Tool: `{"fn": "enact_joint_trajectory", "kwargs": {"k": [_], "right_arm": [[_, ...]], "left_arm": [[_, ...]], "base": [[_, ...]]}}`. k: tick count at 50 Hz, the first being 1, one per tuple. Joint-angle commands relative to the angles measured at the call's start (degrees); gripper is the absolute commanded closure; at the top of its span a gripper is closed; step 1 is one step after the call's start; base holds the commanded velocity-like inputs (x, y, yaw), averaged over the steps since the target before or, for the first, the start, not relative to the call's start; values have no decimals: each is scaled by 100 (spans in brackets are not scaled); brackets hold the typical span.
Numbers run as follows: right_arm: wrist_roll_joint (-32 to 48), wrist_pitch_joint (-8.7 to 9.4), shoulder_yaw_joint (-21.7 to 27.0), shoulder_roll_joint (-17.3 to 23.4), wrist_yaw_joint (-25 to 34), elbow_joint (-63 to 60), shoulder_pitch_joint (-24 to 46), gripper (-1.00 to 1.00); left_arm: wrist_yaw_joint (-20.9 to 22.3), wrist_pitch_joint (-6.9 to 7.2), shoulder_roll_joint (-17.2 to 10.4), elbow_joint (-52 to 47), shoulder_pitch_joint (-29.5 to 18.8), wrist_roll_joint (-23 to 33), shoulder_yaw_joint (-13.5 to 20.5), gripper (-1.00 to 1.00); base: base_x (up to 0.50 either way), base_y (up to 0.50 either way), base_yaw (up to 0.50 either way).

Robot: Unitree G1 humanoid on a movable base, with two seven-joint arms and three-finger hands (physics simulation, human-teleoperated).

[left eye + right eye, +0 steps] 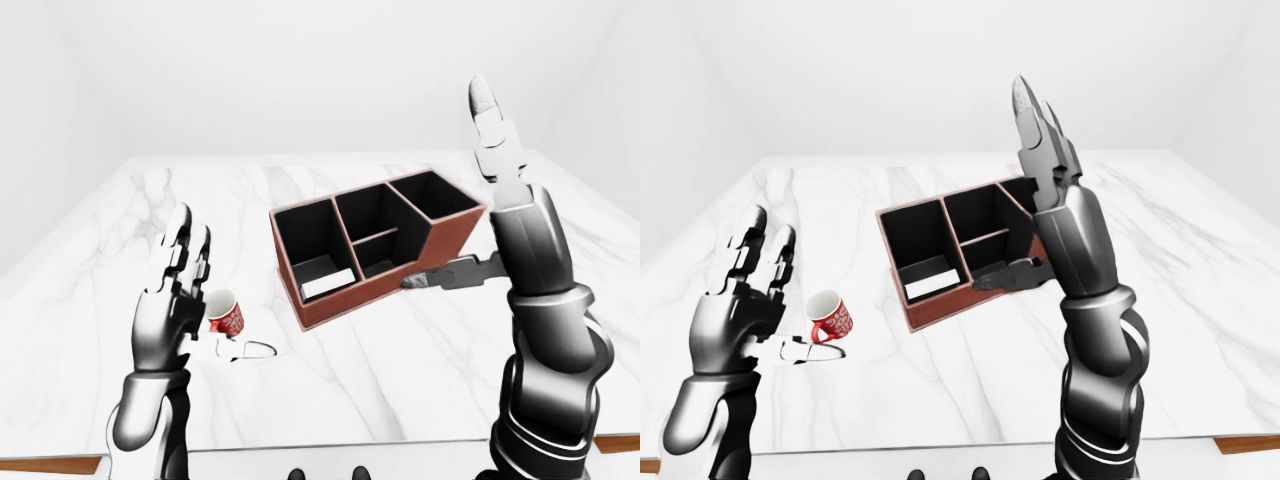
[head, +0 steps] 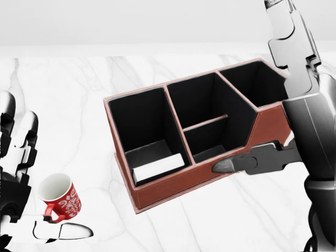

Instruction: Pick up the book and place it in the left compartment of the caddy.

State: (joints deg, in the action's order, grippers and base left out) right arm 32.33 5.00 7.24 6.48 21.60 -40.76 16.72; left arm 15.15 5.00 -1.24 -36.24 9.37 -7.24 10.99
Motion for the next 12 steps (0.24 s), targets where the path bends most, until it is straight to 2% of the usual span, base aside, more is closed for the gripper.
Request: {"fn": "enact_joint_trajectory", "kwargs": {"k": [1, 10, 12], "right_arm": [[-1187, 0, 473, 130, -494, -725, -800, -100], [-1382, 0, 574, 297, -592, -762, -588, -100], [-1484, 0, 658, 287, -597, -831, -671, -100]], "left_arm": [[-54, 0, -7, -685, -98, -140, 219, -100], [-190, 0, -129, -741, -543, -251, 344, -100], [-182, 0, -148, -760, -499, -278, 346, -100]], "base": [[0, 0, 0], [0, 0, 0], [0, 0, 0]]}}
